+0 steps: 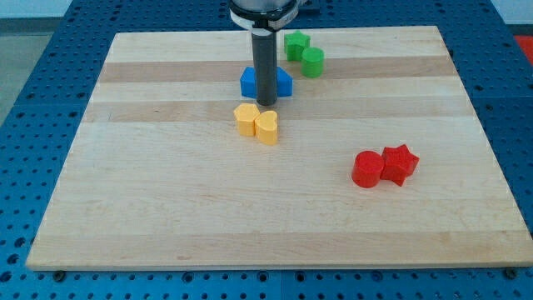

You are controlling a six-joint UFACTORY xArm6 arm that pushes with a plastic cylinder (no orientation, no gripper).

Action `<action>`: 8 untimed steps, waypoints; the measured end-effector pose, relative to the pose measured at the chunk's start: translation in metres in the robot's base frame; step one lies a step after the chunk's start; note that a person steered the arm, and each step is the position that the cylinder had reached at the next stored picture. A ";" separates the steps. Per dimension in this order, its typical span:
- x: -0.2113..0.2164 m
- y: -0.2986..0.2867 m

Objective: Move green star along with green circle towards red circle

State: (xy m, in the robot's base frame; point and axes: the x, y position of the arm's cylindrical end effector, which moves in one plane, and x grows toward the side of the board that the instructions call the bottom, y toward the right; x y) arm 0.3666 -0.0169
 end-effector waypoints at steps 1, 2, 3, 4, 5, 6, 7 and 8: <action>-0.013 0.000; -0.025 0.000; -0.023 0.000; 0.018 0.002; 0.028 0.026; 0.024 0.064; 0.004 0.097; -0.030 0.126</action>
State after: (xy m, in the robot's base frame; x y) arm 0.3365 0.1089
